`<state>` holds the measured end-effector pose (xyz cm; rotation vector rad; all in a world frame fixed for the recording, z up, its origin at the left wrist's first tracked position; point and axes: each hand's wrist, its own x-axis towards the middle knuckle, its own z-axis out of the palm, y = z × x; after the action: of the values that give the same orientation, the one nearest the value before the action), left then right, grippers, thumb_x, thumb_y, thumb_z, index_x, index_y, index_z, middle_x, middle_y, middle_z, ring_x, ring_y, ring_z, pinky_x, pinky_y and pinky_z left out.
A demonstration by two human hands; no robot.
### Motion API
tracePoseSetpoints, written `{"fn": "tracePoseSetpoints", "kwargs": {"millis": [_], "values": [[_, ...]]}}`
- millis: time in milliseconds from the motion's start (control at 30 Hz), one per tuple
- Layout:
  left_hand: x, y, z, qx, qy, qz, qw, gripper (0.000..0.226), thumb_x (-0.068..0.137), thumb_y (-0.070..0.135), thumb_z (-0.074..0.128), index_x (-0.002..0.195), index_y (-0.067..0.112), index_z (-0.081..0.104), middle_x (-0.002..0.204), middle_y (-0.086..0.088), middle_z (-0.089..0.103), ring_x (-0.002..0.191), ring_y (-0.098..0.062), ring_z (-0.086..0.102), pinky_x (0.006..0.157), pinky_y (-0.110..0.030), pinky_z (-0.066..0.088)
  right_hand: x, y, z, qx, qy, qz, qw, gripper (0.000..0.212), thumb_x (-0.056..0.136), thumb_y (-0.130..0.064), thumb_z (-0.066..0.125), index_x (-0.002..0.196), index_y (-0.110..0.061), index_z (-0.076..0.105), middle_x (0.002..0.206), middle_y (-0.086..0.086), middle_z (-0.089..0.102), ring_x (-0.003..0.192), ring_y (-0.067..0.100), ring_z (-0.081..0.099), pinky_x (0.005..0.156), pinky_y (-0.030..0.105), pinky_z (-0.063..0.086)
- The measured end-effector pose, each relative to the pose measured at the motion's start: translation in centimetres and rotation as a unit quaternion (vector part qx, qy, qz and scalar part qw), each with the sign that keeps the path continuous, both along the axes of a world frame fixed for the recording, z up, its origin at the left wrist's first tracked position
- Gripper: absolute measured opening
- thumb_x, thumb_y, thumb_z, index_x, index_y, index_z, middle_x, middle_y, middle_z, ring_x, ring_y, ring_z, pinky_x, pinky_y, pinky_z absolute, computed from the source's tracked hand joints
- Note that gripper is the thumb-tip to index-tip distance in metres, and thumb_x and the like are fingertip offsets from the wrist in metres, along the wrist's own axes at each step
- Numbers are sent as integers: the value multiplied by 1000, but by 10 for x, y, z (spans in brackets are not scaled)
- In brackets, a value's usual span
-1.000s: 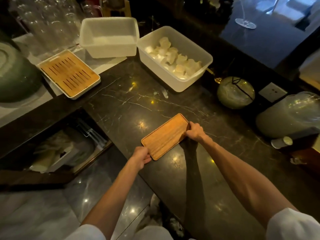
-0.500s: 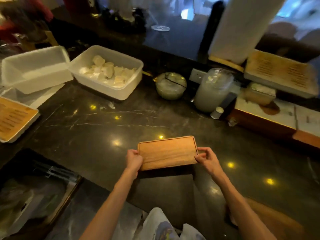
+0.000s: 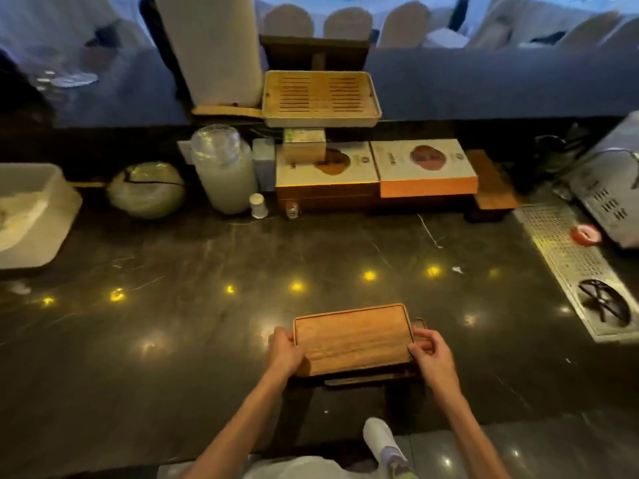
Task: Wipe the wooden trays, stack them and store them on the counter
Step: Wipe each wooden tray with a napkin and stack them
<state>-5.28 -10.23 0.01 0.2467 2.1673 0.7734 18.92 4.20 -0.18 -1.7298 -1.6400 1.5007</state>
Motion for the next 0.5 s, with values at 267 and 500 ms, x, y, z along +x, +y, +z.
{"fn": "tracePoseSetpoints", "kwargs": {"millis": [267, 500], "values": [[39, 23, -1, -44, 43, -54, 997, 22, 86, -1, 60, 104, 7, 50, 113, -11, 57, 101, -23, 59, 85, -38, 56, 40, 17, -30, 3, -4, -19, 1000, 28, 88, -4, 64, 113, -17, 62, 95, 5, 66, 90, 18, 66, 68, 25, 53], [53, 23, -1, -40, 72, -82, 993, 25, 88, -1, 57, 111, 5, 48, 119, -12, 51, 110, -26, 55, 95, -44, 52, 45, 17, -35, 28, -28, -10, 999, 28, 90, -5, 61, 116, -15, 62, 110, 5, 63, 97, 16, 62, 76, 26, 51]]}}
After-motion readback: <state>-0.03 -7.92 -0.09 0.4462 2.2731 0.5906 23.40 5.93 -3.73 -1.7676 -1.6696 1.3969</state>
